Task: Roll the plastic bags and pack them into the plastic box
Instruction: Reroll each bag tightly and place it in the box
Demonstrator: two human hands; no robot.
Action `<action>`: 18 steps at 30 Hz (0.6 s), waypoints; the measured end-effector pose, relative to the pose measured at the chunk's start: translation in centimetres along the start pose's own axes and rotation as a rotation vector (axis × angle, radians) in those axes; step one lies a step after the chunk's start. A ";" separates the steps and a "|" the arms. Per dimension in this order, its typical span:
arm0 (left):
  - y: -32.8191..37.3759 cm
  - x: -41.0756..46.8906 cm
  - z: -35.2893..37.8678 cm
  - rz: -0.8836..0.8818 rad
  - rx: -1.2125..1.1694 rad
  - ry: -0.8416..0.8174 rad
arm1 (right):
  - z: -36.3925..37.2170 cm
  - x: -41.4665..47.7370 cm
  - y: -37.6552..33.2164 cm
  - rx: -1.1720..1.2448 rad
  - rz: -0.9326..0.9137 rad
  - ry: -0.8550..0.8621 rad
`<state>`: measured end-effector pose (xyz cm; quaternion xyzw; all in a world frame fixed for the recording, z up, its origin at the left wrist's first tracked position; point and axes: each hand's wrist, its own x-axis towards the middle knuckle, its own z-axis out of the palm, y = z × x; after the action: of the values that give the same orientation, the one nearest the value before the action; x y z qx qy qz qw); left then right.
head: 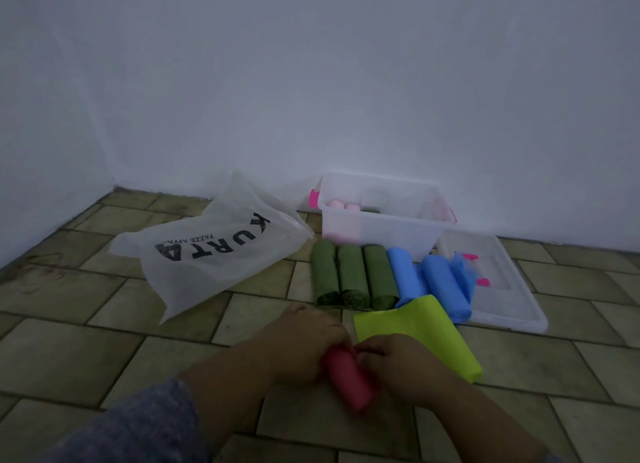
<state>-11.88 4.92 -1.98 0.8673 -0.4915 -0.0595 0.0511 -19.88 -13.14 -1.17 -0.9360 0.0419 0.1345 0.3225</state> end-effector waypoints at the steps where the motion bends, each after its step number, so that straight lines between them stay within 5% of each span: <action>1: -0.1 0.1 0.0 -0.017 0.000 -0.017 | -0.1 0.1 0.0 -0.021 0.007 0.017; 10: -0.4 1.9 -1.4 -0.174 -0.084 -0.253 | 0.0 0.0 -0.4 -0.363 -0.088 0.140; 15: -0.6 1.7 -1.3 -0.234 -0.051 -0.173 | -0.1 -0.1 -0.7 -0.379 -0.149 0.153; 18: 0.1 1.1 -0.9 -0.429 -0.041 -0.033 | -0.4 0.0 -0.5 -0.340 -0.141 0.169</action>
<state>-11.25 4.01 -1.15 0.9497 -0.2953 -0.0929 0.0470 -19.70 -12.94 -0.57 -0.9856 -0.0202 0.0374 0.1639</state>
